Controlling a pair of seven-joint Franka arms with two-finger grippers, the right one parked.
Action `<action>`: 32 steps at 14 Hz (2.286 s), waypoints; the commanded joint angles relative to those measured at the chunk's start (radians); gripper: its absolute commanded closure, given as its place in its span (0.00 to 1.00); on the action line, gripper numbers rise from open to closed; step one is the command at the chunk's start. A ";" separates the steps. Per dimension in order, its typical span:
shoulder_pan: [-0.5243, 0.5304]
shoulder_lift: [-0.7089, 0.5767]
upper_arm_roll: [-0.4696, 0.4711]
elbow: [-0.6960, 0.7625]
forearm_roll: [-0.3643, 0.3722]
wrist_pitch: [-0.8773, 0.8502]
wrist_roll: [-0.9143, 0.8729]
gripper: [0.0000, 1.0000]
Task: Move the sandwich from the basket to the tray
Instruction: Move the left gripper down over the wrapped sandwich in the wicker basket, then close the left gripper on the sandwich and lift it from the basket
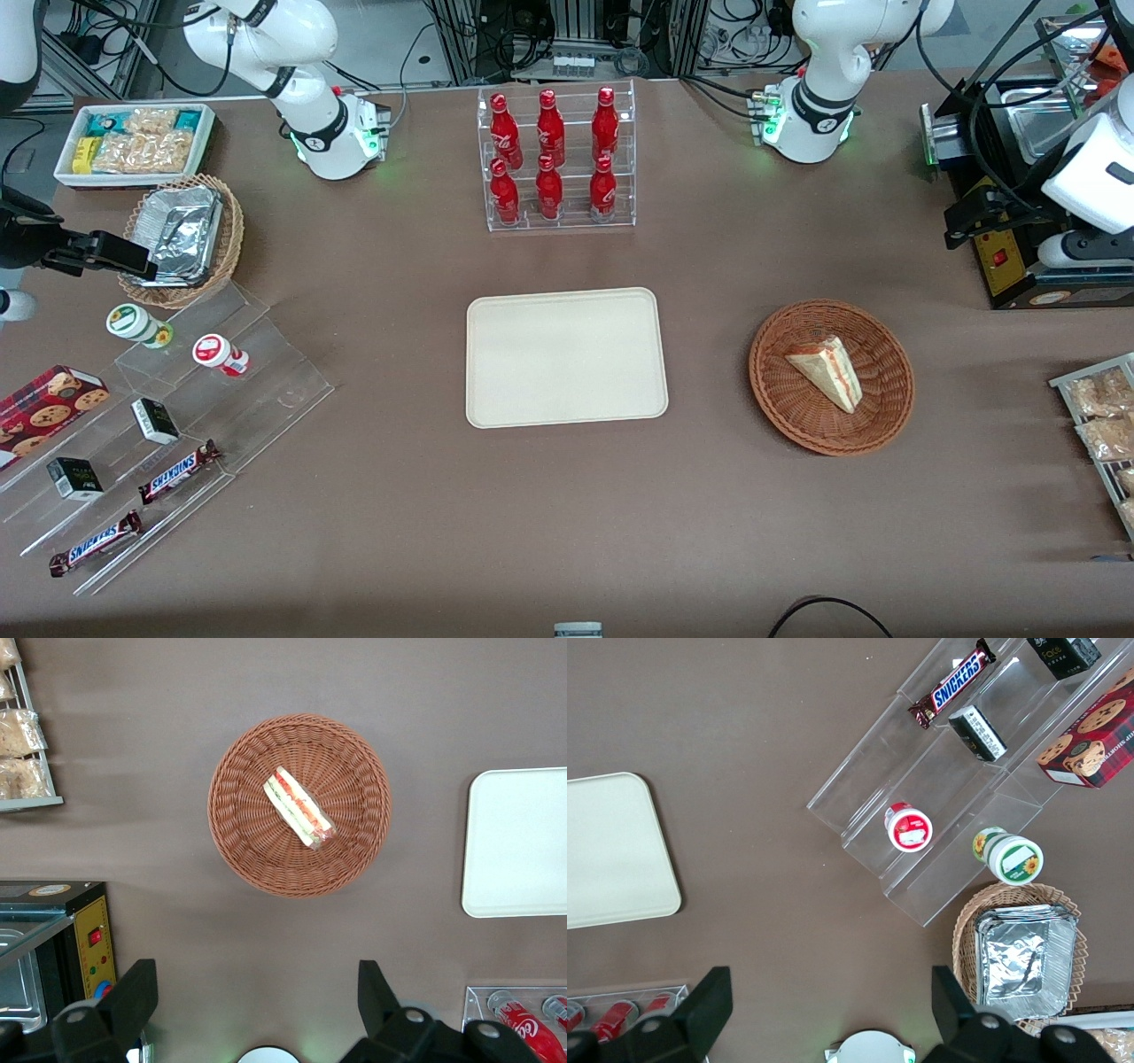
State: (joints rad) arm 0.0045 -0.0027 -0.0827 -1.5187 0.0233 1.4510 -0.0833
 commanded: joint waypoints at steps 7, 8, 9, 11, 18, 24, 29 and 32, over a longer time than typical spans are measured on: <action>-0.020 0.038 0.001 -0.105 -0.016 0.138 0.008 0.00; -0.020 0.038 0.001 -0.148 -0.016 0.188 0.007 0.00; -0.020 0.037 0.001 -0.197 -0.016 0.246 -0.010 0.00; -0.020 0.036 0.000 -0.286 -0.016 0.345 -0.099 0.00; -0.040 0.052 -0.002 -0.532 -0.017 0.670 -0.481 0.00; -0.075 0.087 -0.002 -0.676 -0.014 0.880 -0.691 0.00; -0.072 0.153 0.001 -0.684 -0.013 0.919 -0.694 0.00; -0.070 0.199 0.003 -0.686 -0.013 0.956 -0.694 0.00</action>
State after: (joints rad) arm -0.0627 0.1696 -0.0836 -2.1992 0.0144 2.3704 -0.7601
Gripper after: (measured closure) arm 0.000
